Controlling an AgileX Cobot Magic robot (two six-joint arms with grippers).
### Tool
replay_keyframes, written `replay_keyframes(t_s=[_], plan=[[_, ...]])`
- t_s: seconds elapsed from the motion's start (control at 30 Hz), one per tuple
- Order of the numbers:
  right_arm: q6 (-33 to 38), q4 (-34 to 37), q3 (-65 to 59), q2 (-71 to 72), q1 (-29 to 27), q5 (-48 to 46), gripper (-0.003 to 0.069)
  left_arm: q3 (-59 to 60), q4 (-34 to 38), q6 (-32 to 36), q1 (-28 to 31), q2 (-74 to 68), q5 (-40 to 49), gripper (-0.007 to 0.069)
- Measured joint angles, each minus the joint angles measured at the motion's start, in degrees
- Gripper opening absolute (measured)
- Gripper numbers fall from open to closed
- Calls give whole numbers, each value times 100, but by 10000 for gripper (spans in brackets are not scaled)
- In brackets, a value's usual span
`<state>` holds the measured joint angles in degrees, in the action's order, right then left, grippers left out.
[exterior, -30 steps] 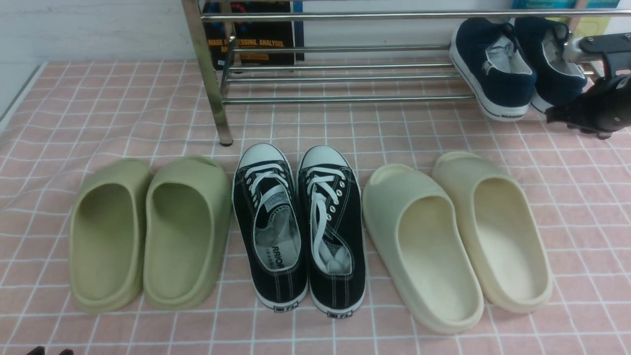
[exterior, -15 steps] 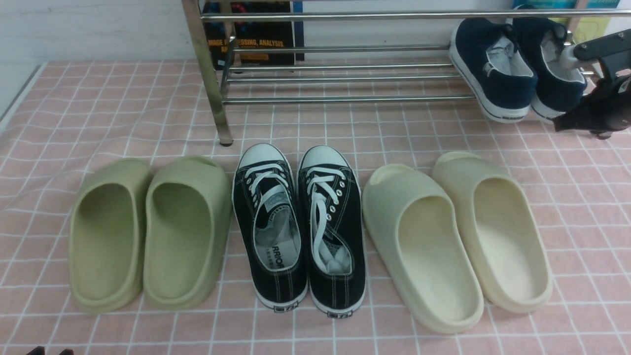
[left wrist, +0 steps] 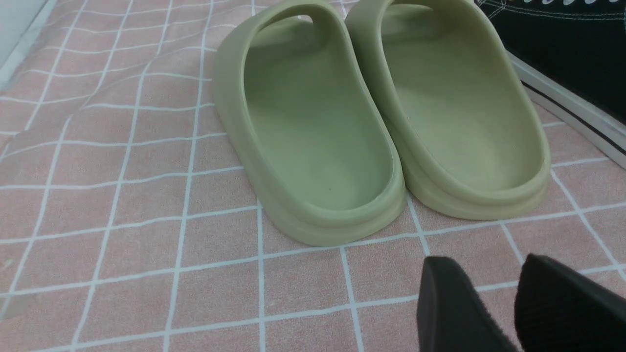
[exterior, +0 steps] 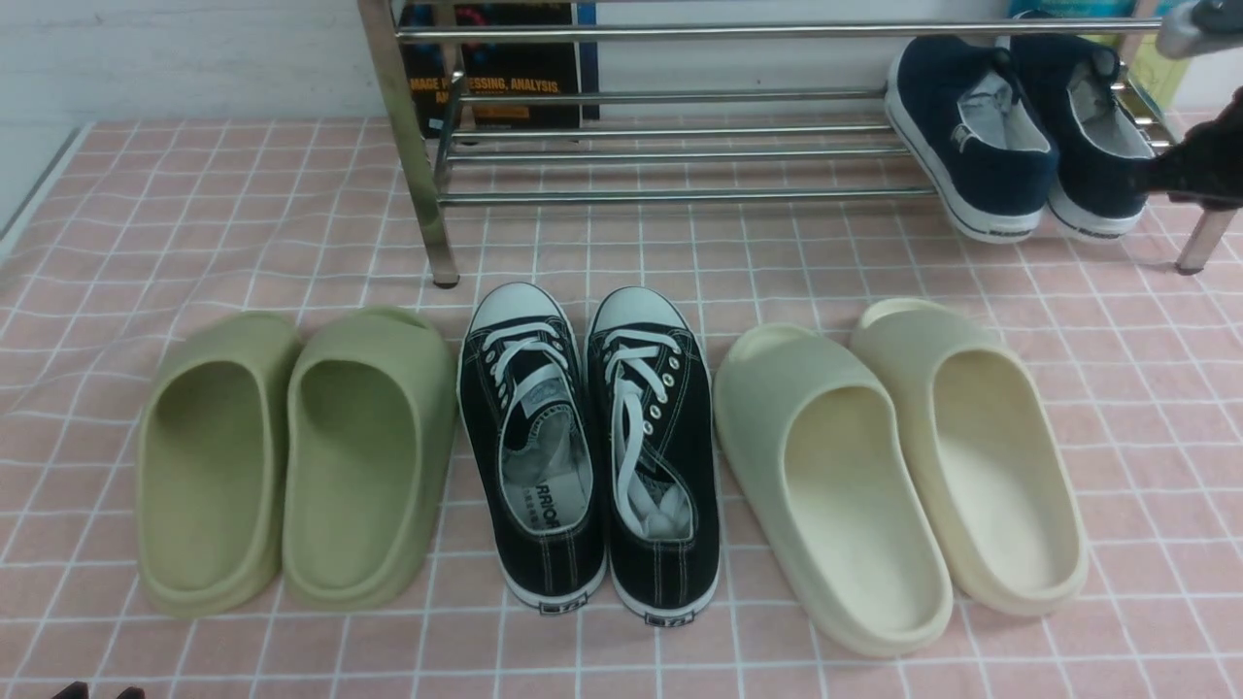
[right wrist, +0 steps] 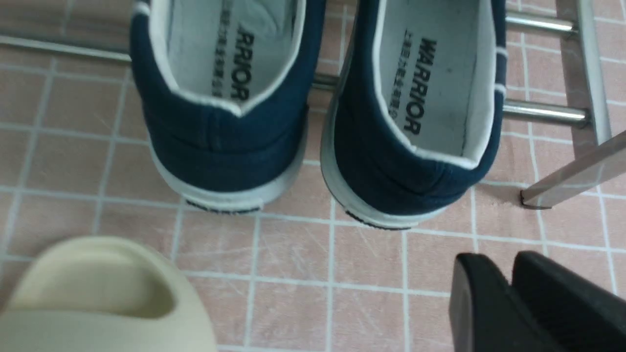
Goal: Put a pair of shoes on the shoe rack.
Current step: Use the right arm to put a shoe into the shoe rack
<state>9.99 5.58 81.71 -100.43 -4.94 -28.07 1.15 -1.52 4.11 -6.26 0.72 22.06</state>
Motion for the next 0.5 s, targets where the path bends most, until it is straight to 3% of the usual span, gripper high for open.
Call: replay_keyframes(t_s=[0.23,0.5], plan=[[672,1199,334,-296,158,-416,214,0,0,0,0,0,0,239],[942,1576,336,-1064,448,-49,95,0,0,0,0,0,0,239]])
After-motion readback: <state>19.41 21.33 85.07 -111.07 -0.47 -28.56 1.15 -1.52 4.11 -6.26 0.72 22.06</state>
